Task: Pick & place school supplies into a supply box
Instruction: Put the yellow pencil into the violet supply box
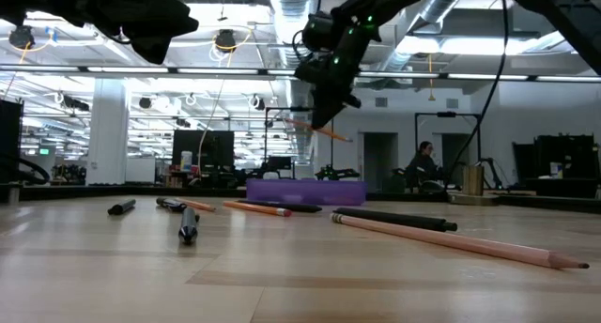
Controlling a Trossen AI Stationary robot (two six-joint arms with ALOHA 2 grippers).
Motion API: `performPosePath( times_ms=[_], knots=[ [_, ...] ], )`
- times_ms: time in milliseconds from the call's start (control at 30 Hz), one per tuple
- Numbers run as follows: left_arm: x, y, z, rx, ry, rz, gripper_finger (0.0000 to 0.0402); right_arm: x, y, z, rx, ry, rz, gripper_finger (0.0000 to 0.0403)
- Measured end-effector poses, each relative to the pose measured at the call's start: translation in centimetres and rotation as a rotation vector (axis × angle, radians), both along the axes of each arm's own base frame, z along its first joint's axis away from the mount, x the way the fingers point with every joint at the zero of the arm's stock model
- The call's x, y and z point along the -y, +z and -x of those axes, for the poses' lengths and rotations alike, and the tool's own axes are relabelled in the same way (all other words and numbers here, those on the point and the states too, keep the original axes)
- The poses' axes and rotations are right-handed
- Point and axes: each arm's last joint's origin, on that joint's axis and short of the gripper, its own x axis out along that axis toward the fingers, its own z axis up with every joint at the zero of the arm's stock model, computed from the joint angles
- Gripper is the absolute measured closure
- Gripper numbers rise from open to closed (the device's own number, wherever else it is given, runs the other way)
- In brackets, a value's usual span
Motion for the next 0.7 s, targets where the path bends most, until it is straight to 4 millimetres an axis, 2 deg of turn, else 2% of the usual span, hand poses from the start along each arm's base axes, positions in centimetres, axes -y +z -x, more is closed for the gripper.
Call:
performPosePath(
  times_ms=[300,567,700],
  knots=[
    [0.0,0.0,0.0,-0.002,0.0,-0.003,0.031,-0.4,-5.2,-2.0,-0.179,0.062,-0.075,0.04],
    [0.0,0.0,0.0,-0.003,0.0,-0.002,0.031,-1.2,-7.2,-2.7,-0.252,0.135,-0.086,0.0401],
    [0.0,0.0,0.0,-0.003,0.0,-0.003,0.031,-1.4,-7.4,-2.7,-0.276,0.139,-0.067,0.0402]
  ],
)
